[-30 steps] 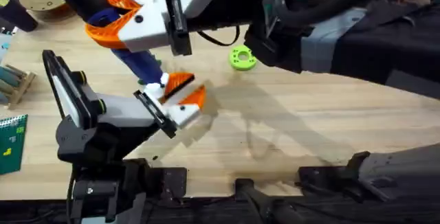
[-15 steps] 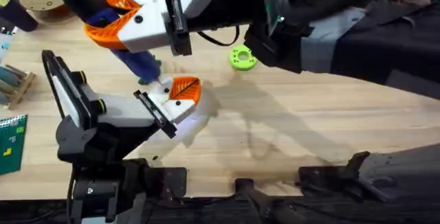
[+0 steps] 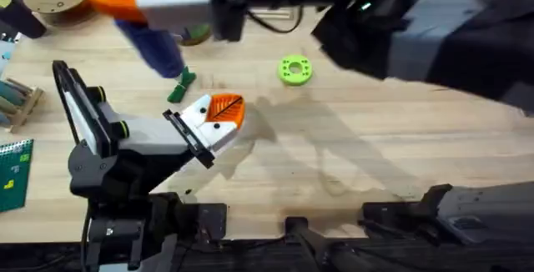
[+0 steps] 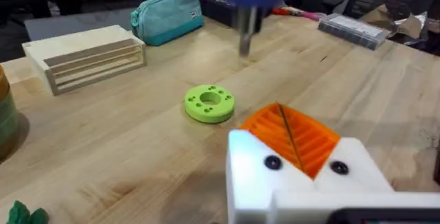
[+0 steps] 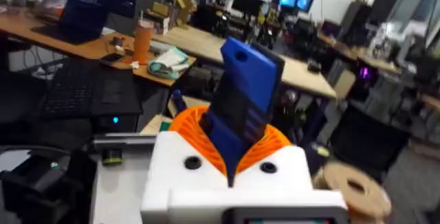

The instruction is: Pick up the gripper from the table and insert it into the empty holder that is missing its gripper. Then pick up a screw, insert it into the mounting hole, and use the screwdriver to tighten it. Finally, clean up the table by picking up the vegetable and placing it into the bucket.

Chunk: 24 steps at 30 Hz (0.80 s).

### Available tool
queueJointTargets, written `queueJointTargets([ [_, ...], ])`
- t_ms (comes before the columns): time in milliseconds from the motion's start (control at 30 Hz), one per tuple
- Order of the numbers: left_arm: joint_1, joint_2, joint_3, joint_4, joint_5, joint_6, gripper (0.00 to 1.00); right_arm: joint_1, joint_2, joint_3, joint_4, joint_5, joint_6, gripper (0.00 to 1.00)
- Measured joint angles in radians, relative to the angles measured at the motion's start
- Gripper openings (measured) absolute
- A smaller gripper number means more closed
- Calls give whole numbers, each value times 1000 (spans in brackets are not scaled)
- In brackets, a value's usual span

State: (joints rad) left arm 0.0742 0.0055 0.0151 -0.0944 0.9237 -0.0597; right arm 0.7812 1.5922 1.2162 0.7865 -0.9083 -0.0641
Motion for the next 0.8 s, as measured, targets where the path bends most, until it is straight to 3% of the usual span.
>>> queueJointTargets([
  [200,0,0,0,0,0,0,5,-141,-53,11,-215,-30,-8,6],
  [400,0,0,0,0,0,1,5,-324,-56,14,-462,-25,-140,6],
  [533,0,0,0,0,0,2,5,-481,-56,17,-720,30,-363,6],
  [800,0,0,0,0,0,3,5,-572,-53,20,-973,277,-771,6],
])
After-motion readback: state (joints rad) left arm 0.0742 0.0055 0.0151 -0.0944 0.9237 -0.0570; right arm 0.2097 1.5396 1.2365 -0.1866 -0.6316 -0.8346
